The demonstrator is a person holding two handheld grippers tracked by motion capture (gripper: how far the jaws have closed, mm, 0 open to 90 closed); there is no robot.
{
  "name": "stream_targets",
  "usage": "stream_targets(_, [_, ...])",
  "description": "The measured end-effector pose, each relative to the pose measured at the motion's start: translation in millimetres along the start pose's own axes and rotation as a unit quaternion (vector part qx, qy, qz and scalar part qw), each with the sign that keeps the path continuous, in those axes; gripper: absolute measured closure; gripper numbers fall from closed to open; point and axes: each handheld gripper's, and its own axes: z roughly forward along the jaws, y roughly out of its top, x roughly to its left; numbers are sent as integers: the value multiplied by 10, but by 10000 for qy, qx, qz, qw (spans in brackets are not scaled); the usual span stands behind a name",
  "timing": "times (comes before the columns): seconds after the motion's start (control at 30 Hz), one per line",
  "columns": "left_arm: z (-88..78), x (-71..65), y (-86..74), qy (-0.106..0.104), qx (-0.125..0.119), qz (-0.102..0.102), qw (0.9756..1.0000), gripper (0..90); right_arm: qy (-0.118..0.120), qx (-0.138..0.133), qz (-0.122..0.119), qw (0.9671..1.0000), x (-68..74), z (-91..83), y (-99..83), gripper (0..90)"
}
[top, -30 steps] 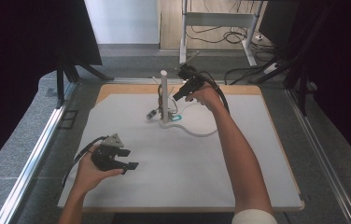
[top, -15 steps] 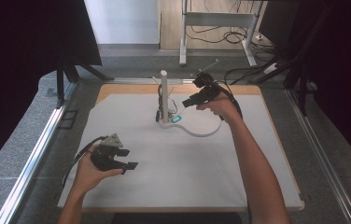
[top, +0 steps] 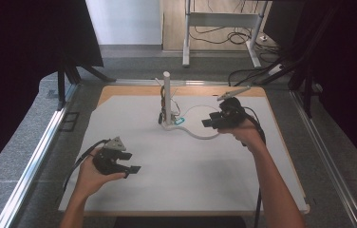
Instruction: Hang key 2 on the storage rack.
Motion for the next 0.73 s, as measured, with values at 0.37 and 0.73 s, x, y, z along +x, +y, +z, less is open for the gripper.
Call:
stream_targets(0.37, [-19,-10,-9,-35,-5,-42,10000,371,-1,-161,65,9998,108,-109,-785,498])
stream_targets(0.73, [-60,-15,-25,-28,-31,-25,10000,362,-146,-36,-71,9999,161,-25,-929,457])
